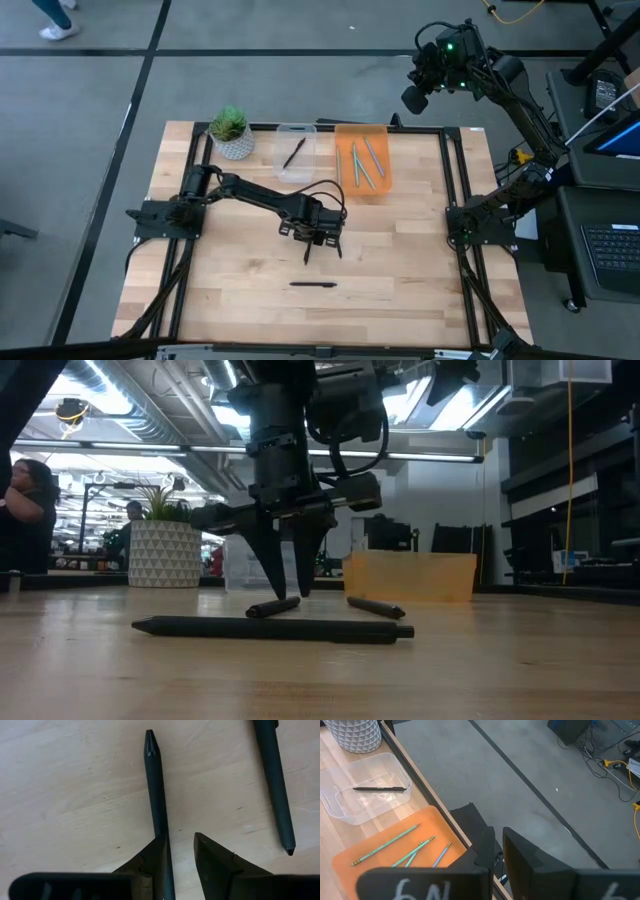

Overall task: Sort pens & pencils
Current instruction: Put the black pen into the transparent bin

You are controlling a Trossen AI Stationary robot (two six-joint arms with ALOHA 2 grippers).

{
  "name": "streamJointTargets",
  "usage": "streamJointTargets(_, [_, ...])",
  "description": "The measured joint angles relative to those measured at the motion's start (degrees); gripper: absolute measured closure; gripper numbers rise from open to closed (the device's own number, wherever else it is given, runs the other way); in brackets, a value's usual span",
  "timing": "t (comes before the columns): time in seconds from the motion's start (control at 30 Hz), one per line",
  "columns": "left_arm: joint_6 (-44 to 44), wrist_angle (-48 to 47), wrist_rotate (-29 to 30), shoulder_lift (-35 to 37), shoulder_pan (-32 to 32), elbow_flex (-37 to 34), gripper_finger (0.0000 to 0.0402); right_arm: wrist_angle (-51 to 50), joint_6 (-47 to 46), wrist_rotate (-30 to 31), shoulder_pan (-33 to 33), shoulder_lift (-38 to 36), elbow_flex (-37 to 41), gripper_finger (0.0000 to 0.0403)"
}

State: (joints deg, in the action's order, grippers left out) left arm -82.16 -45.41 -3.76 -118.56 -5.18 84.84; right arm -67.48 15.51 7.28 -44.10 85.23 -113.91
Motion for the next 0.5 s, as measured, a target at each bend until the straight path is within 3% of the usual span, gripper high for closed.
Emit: streamJointTargets(0.5, [1.41,-0.14,-1.37,0.51,1.34,0.13,0.0308,-0.07,-0.02,-0.03,0.00,0.00,0.00,0.0363])
